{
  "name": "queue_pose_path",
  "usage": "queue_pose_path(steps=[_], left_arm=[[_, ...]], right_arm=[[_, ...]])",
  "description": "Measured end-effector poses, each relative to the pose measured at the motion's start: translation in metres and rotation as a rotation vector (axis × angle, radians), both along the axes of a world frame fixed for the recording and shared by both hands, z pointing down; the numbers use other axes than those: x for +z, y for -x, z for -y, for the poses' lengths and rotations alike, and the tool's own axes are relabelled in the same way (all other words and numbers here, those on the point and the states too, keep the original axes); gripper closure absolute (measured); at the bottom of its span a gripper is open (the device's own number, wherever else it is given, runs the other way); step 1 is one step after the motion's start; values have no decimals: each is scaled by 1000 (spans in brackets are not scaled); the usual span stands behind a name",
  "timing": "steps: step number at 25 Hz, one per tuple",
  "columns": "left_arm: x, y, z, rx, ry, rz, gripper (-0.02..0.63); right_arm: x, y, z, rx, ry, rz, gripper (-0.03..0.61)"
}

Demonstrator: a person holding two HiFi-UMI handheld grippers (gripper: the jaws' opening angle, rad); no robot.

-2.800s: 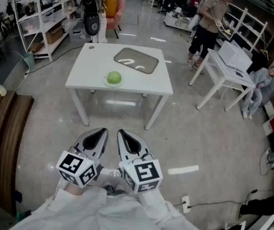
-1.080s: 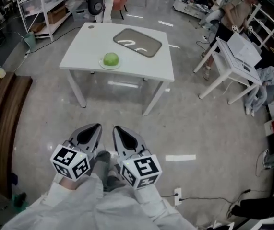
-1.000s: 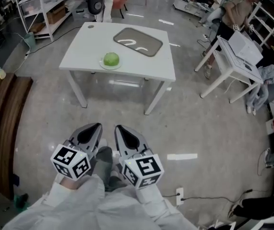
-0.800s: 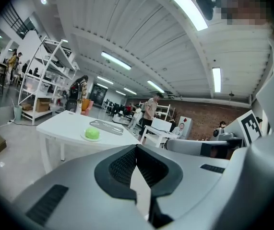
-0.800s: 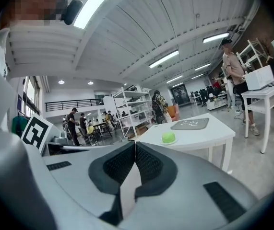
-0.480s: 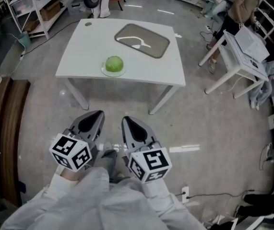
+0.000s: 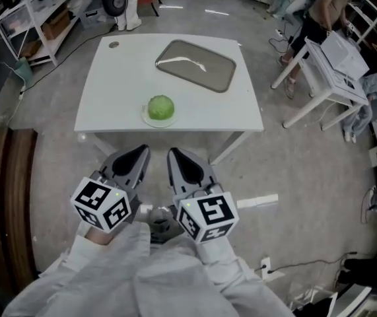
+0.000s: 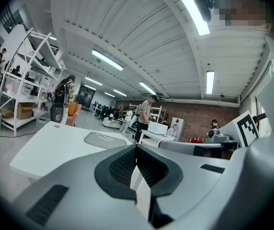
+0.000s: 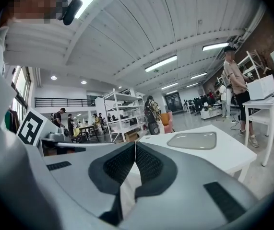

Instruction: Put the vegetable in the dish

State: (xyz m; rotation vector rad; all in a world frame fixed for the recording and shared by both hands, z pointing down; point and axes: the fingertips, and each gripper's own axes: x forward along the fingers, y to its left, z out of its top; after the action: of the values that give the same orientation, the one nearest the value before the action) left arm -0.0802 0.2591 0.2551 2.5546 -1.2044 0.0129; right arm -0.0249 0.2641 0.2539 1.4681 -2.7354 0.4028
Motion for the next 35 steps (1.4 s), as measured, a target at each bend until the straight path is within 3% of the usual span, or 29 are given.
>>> queue_pose_path(steps=[6,16,35], left_arm=[[18,4,25,18,51,1,606],[51,13,89,-54,158,17,606],[49,-12,246,-180,165,13,606]], right_arm=[[14,2,25,28,48,3,566],[43,-4,90,0,139,12,566],[37,-36,256,-124,130,-25,566]])
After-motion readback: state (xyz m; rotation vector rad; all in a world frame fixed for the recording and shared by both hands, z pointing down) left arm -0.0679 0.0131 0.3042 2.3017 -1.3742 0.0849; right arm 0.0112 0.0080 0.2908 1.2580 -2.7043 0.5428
